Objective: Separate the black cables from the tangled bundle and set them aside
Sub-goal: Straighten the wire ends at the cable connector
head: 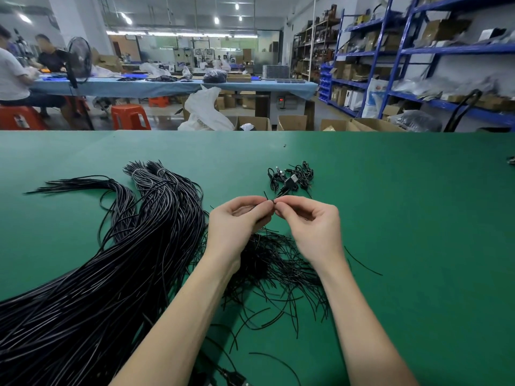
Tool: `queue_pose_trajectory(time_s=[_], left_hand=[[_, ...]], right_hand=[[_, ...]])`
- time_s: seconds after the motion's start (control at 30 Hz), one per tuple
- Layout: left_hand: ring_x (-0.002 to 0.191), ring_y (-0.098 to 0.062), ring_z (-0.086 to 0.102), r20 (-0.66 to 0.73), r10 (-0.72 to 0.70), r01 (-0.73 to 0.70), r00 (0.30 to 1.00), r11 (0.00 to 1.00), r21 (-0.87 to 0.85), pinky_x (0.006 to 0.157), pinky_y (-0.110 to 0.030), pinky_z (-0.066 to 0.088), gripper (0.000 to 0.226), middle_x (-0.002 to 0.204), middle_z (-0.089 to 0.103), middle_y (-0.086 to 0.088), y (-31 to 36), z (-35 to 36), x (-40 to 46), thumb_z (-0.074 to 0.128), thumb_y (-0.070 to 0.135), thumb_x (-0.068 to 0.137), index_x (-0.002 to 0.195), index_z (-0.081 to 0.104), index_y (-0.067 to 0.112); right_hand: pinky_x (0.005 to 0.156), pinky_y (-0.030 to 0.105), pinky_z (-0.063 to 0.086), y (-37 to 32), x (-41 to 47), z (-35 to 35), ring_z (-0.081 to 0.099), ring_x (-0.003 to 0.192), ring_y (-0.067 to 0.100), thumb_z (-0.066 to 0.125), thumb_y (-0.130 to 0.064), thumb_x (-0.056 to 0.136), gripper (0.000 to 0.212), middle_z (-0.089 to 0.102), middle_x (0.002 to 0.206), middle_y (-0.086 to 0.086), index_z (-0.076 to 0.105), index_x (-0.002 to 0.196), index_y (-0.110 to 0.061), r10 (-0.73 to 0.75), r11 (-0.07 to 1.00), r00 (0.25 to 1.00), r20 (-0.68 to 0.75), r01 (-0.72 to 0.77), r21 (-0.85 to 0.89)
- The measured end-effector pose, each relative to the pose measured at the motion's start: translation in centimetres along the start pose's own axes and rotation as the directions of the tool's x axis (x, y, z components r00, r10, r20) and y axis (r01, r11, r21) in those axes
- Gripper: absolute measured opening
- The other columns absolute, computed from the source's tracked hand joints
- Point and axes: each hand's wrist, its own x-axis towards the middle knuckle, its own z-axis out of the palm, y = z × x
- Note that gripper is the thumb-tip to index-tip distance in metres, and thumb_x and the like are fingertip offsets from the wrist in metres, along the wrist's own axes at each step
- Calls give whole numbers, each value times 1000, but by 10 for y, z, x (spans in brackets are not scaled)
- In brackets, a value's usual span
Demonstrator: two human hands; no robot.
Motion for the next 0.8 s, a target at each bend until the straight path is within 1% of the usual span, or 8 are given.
queue_pose_trajectory(time_s=[0.17,0.23,0.33,0.43,0.5,0.6,0.7,0.8], left_hand=[[79,-18,75,87,-193,206,977,961,-183,71,-20,59,12,86,77,-14,9,-4,3,77,-4,79,91,74,-4],[78,-18,76,112,-269,288,957,930,-230,67,-19,59,4,85,77,-14,11,-3,3,75,-6,80,83,77,-3],[76,-19,76,134,-343,366,930,897,-248,66,-20,60,16,82,76,-15,12,-3,4,73,-7,81,67,78,0],[74,-22,75,163,-419,449,893,850,-275,67,-23,62,6,85,75,-19,17,-5,4,75,-7,74,79,73,-6],[72,-22,75,176,-449,481,876,836,-262,66,-23,62,23,86,74,-21,20,-9,4,77,-6,65,86,69,-6],[70,-18,75,174,-433,461,884,868,-184,69,-22,61,13,88,75,-19,18,-9,5,75,-5,74,86,70,-3],[67,-16,73,130,-327,338,936,938,-77,65,-20,60,7,83,76,-15,14,-8,4,73,-4,82,77,75,1],[72,-18,71,113,-226,223,968,974,39,73,-23,60,9,82,76,-12,10,-8,4,78,-1,78,73,78,7]], right_hand=[[81,17,57,-2,-2,-2,76,86,10,74,0,90,21,80,86,-4,79,87,-20,-58,998,998,38,58,-8],[81,16,56,-3,-2,-4,76,86,8,73,0,91,23,79,86,-6,78,87,-22,-68,997,995,74,69,-16],[80,15,55,-2,-2,-7,74,83,5,72,3,91,26,79,85,-8,76,86,-22,-87,995,989,117,92,-37],[82,17,55,-3,-1,-10,74,85,8,73,0,91,25,78,86,-8,75,86,-24,-107,986,983,152,125,-112],[83,21,56,-3,-2,-13,74,86,10,73,-2,91,22,77,86,-7,75,87,-24,-125,972,975,181,157,-174],[84,24,57,-6,-2,-13,73,86,12,72,-2,90,17,76,84,-9,74,86,-18,-162,945,964,209,213,-249],[81,28,60,-10,-2,-11,73,80,9,73,-4,84,18,75,79,-11,71,78,-21,-137,925,972,190,194,-328],[73,20,58,-14,2,-9,73,73,3,74,-6,80,19,75,75,-13,71,73,-24,-61,921,987,146,112,-374]])
